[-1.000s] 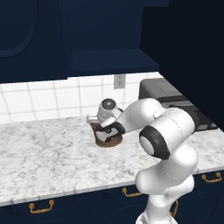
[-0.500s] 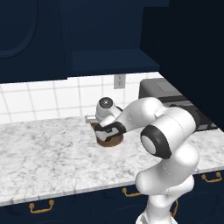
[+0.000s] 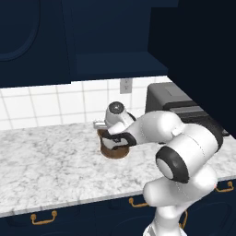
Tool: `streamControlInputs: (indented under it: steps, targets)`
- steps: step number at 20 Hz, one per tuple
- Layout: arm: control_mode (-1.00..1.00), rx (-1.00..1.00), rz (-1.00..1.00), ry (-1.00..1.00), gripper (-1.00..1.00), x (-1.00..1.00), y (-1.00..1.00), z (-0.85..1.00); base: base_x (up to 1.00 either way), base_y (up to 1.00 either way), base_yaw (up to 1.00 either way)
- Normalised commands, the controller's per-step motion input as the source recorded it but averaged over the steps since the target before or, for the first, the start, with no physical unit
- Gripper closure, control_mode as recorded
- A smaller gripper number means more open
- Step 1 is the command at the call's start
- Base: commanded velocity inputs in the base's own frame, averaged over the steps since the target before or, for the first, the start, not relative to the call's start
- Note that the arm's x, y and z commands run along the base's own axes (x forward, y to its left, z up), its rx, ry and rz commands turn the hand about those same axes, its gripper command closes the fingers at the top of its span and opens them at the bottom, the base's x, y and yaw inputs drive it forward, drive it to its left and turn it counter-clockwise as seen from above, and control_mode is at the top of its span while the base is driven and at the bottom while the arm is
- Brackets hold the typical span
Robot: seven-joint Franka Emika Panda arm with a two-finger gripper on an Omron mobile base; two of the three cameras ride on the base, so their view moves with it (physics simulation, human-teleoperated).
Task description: Open the cabinet, pick up the bread from the cabinet and place it in the basket. Then move the basket to the dining counter.
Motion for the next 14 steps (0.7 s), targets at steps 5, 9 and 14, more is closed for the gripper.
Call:
streamControlInputs:
  steps: [5, 9, 14]
  targets:
    - [-1.00, 0.00, 0.00, 0.00, -1.00, -0.67, -0.18, 0.70, 0.00, 0.00, 0.00]
    - [-1.00, 0.00, 0.00, 0.00, -1.00, -0.97, -0.24, 0.60, 0.00, 0.00, 0.00]
    - [-1.00, -0.01, 0.16, 0.00, -1.00, -1.00, -0.06, 0.24, 0.00, 0.00, 0.00]
